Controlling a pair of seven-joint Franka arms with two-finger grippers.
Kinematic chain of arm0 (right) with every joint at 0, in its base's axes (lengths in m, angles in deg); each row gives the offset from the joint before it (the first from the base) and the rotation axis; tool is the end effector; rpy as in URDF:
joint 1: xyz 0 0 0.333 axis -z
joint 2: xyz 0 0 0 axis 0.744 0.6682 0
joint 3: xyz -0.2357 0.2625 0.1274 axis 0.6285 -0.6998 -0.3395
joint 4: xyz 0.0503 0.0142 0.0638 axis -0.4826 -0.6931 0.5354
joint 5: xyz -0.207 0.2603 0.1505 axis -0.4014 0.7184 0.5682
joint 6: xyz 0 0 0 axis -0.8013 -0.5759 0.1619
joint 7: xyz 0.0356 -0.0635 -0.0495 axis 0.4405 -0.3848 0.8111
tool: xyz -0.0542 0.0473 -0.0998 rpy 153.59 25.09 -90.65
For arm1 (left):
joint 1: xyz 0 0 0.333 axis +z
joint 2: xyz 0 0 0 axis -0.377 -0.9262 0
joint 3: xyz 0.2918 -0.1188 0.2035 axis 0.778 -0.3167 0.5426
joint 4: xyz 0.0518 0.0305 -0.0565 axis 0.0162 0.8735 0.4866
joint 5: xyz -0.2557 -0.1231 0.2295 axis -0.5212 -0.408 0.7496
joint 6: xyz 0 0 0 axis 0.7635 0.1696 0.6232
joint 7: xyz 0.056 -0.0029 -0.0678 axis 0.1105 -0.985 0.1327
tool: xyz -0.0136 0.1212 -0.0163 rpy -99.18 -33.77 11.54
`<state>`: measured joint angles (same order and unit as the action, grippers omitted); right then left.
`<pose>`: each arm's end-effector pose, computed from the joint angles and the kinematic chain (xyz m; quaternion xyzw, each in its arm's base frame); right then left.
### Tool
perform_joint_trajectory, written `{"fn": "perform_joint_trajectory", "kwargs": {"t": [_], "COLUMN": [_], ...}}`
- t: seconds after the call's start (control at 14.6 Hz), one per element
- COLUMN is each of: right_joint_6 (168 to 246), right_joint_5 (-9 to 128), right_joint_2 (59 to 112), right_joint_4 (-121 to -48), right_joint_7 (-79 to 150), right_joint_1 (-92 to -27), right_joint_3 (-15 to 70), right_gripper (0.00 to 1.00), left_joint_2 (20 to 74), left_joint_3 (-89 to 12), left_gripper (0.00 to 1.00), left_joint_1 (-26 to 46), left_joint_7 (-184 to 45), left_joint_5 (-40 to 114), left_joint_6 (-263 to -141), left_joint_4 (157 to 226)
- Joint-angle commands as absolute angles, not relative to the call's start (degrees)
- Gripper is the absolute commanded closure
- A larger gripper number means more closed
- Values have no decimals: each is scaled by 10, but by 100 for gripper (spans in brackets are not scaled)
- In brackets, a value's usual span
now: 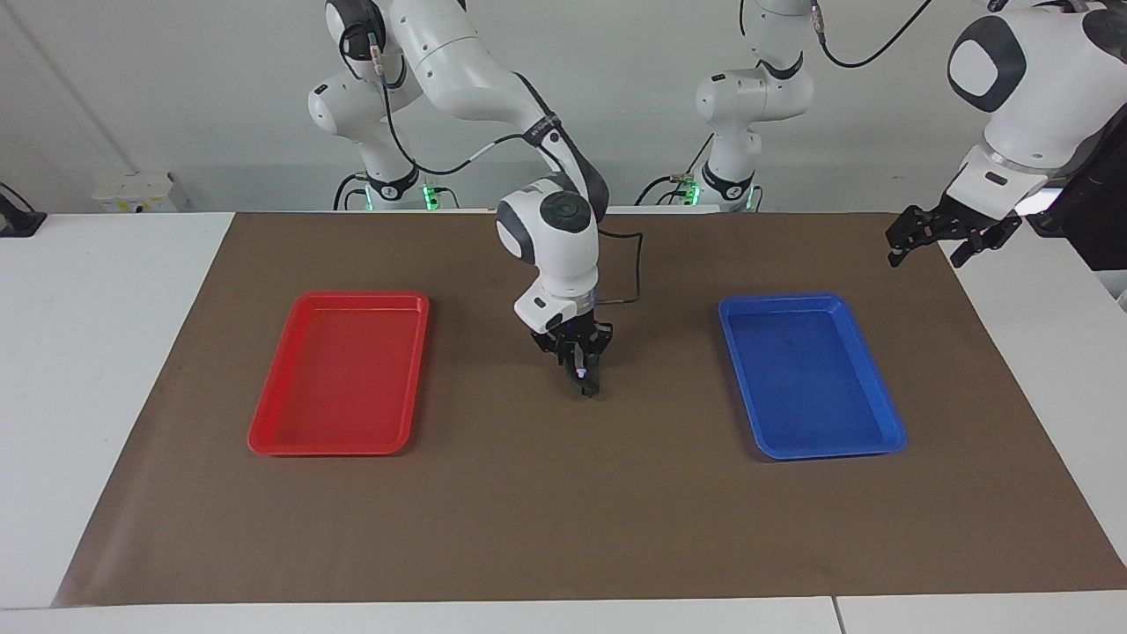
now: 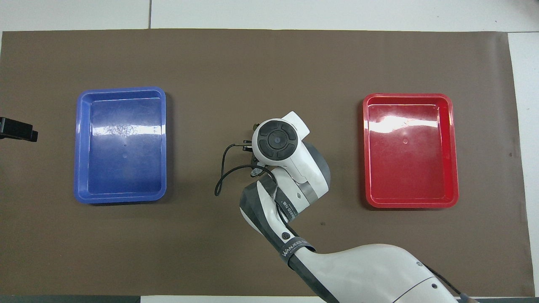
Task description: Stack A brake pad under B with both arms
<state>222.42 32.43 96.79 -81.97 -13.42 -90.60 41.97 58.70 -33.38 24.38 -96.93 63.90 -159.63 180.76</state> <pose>0.5436 0.3998 0.3704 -0.9969 0.0588 -0.0448 0.0265 0.5198 0.0419 0.6266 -0.9976 0.0671 0.0080 0.0118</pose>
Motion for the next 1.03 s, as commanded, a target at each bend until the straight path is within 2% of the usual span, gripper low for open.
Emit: {"fn": "perform_joint_trajectory", "kwargs": {"t": [0.0, 0.21, 0.62, 0.96], "right_joint_6": [2231, 2249, 2253, 2261], "right_joint_5": [314, 314, 313, 313], "right_joint_2": [972, 984, 986, 989], "right_joint_4": [-814, -813, -814, -816], "right_joint_7": [-141, -139, -132, -131], "right_joint_1": [-910, -917, -917, -916], "right_joint_3": [422, 422, 422, 421], "right_gripper": [100, 100, 99, 88], "left_joint_2": [588, 587, 583, 580], "left_joint_3": [-336, -347, -356, -356], "left_gripper": [1, 1, 1, 1], "left_joint_1": [246, 236, 231, 231], "left_joint_7": [-981, -983, -977, -902], "left_joint_5": [644, 687, 651, 646], "left_joint_6": [-1581, -1579, -1581, -1573], "left_joint_4": [1797, 1794, 1784, 1779]}}
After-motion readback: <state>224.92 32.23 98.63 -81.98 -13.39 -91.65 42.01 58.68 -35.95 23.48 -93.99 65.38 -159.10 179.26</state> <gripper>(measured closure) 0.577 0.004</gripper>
